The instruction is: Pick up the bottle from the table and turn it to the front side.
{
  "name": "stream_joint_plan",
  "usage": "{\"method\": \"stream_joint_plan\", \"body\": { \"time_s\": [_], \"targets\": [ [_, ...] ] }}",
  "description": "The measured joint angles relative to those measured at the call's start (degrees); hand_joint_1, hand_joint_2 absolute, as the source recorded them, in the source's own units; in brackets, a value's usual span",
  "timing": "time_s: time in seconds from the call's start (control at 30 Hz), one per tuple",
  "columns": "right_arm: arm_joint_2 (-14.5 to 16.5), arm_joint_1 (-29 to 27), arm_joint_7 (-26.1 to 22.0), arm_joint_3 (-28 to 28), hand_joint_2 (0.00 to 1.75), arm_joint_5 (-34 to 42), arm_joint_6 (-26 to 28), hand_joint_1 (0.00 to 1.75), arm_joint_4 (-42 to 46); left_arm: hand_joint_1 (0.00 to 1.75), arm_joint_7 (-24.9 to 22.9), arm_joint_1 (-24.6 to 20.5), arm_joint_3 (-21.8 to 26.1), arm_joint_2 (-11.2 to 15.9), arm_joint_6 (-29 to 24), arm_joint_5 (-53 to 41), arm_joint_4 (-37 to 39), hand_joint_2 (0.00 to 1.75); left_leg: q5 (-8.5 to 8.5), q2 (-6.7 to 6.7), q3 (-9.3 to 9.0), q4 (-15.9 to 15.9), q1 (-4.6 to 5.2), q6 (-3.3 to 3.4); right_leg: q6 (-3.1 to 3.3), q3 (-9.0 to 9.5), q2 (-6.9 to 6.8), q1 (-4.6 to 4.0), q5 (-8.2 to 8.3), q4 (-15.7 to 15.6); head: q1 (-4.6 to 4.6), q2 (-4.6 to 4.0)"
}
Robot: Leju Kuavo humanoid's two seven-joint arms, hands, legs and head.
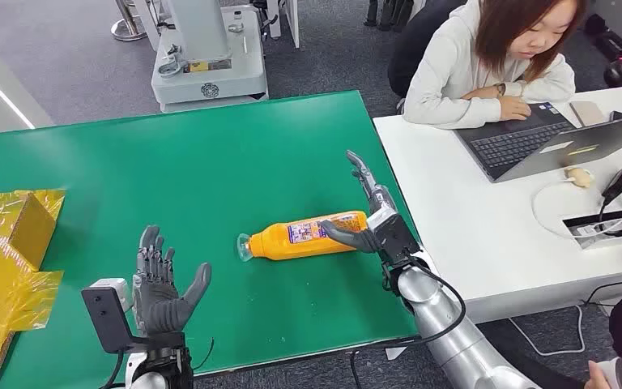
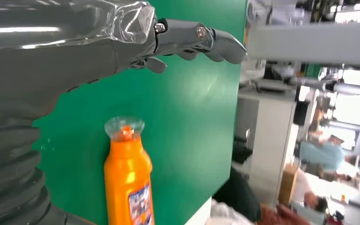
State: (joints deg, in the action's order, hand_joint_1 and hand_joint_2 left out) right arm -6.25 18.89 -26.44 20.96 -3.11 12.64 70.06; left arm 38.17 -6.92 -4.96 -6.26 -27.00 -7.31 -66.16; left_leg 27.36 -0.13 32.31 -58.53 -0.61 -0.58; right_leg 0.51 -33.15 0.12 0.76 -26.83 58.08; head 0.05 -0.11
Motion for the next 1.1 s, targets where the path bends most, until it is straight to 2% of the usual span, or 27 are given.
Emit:
{"method": "stream_joint_plan", "body": {
  "time_s": [0.2,0.33,0.47,0.57,0.73,0.9,1.1],
  "targets": [
    [-0.2,0.0,0.4,1.7,1.75,2.5,0.2,0.0,-2.7,0.0,0.0,-1.2,-1.0,0.4,0.3,1.2,0.8,1.75,0.0,0.0,0.12,0.0,0.0,0.0,-0.01,-0.1,0.0,0.0,-0.01,0.0,0.01,0.0],
    [-1.4,2.3,6.3,4.4,1.75,-1.7,-5.2,0.0,-4.9,0.0,0.5,-2.0,-1.6,0.8,0.5,1.7,1.7,1.75,0.0,0.02,0.16,0.0,0.01,0.0,-0.01,-0.12,0.02,0.0,0.02,0.0,0.01,0.0],
    [-2.1,9.0,11.8,8.6,1.75,-8.9,-13.0,0.0,-10.2,0.0,0.4,-2.4,-2.4,1.0,0.6,1.6,2.3,1.75,-0.09,0.04,0.21,0.0,0.01,0.04,-0.03,-0.14,0.03,0.01,0.09,0.0,0.0,0.0],
    [-2.1,16.4,15.8,13.6,1.75,-14.8,-18.0,0.0,-15.8,0.0,-0.3,-2.7,-2.7,1.0,0.8,0.8,2.4,1.75,-0.16,0.03,0.23,-0.1,0.01,0.03,0.01,-0.18,0.02,0.0,0.17,0.0,0.01,0.0],
    [-2.0,26.0,19.3,21.0,1.75,-20.3,-23.9,0.0,-21.6,0.0,-1.8,-2.9,-2.8,1.1,1.8,-0.2,2.4,1.75,-0.21,-0.03,0.26,-0.1,0.01,0.03,0.01,-0.21,-0.03,0.0,0.18,0.1,0.01,0.0],
    [-4.6,33.4,21.4,27.6,1.75,-21.3,-30.8,0.0,-22.4,0.0,-2.1,-2.9,-2.8,1.1,3.4,-0.5,2.4,1.75,-0.2,-0.04,0.31,-0.1,0.01,0.03,0.01,-0.25,-0.03,0.01,0.18,0.0,0.01,0.0],
    [-7.0,37.9,23.5,33.4,1.75,-20.6,-34.5,0.0,-21.7,0.0,-2.1,-2.9,-2.8,1.1,4.3,-0.3,2.4,1.75,-0.19,-0.03,0.34,-0.1,0.01,0.04,0.01,-0.26,-0.01,0.01,0.19,0.0,0.01,0.0]
  ]
}}
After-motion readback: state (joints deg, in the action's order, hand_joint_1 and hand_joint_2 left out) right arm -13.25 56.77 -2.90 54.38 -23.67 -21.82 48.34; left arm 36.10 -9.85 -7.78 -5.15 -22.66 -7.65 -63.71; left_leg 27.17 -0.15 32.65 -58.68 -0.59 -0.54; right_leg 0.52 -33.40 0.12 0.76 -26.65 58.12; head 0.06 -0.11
